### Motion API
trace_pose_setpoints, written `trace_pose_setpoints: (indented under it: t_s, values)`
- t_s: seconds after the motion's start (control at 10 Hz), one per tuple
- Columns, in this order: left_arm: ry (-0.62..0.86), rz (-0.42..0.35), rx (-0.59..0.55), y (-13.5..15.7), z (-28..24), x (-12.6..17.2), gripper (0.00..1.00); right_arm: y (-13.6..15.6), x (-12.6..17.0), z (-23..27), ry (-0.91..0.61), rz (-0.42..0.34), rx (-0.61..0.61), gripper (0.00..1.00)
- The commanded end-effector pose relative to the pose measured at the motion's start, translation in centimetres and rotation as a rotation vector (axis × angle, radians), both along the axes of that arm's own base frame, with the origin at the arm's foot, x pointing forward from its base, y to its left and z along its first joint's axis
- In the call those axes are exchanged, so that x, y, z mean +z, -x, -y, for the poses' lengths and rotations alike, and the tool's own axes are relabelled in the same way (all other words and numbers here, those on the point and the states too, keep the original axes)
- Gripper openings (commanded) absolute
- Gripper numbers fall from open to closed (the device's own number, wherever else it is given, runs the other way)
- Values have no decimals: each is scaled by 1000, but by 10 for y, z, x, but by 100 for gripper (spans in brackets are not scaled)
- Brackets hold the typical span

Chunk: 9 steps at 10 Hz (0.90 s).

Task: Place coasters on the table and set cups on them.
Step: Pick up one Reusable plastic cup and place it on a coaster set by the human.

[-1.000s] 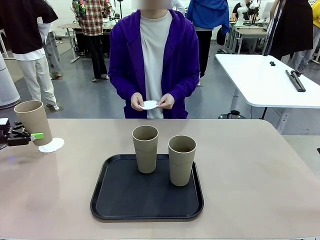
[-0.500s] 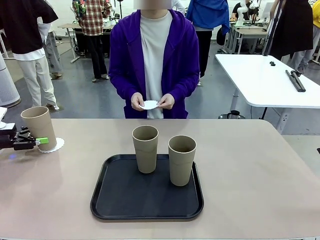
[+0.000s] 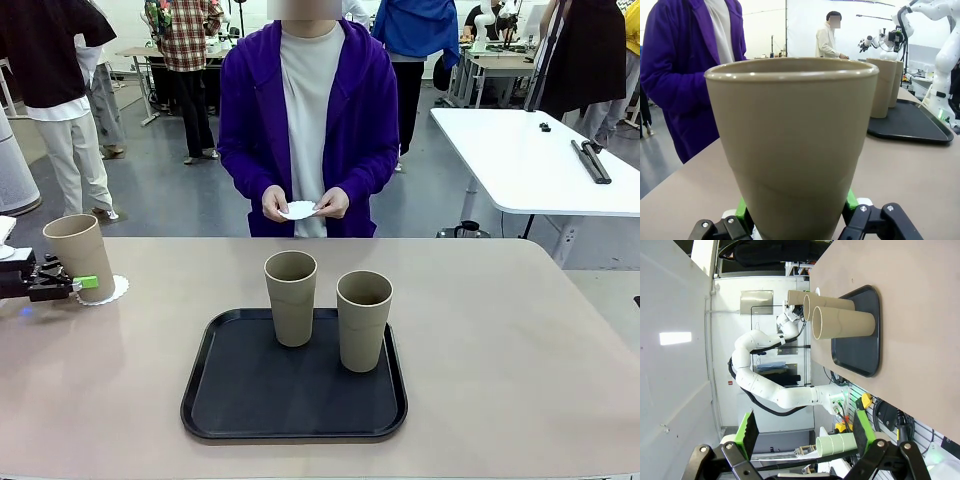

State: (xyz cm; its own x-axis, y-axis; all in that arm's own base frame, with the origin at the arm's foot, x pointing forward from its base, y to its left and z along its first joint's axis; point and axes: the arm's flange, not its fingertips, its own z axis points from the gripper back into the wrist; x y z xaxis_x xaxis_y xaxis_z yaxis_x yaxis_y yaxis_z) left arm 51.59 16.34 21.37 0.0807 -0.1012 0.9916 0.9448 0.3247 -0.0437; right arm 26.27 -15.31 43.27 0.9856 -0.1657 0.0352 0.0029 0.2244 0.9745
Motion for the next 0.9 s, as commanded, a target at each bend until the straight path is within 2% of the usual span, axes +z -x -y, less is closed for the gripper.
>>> trace_pose_setpoints:
  t_s: [0.0, 0.7, 0.8]
  values:
    - [17, 33, -39, -2, 1, 1, 82, 0, 0, 0, -11, 10, 3, 100]
    - [-12, 19, -47, -7, 3, -11, 82, 0, 0, 0, -11, 10, 3, 100]
    - [-19, 22, -47, -6, 2, -11, 93, 0, 0, 0, -11, 10, 3, 100]
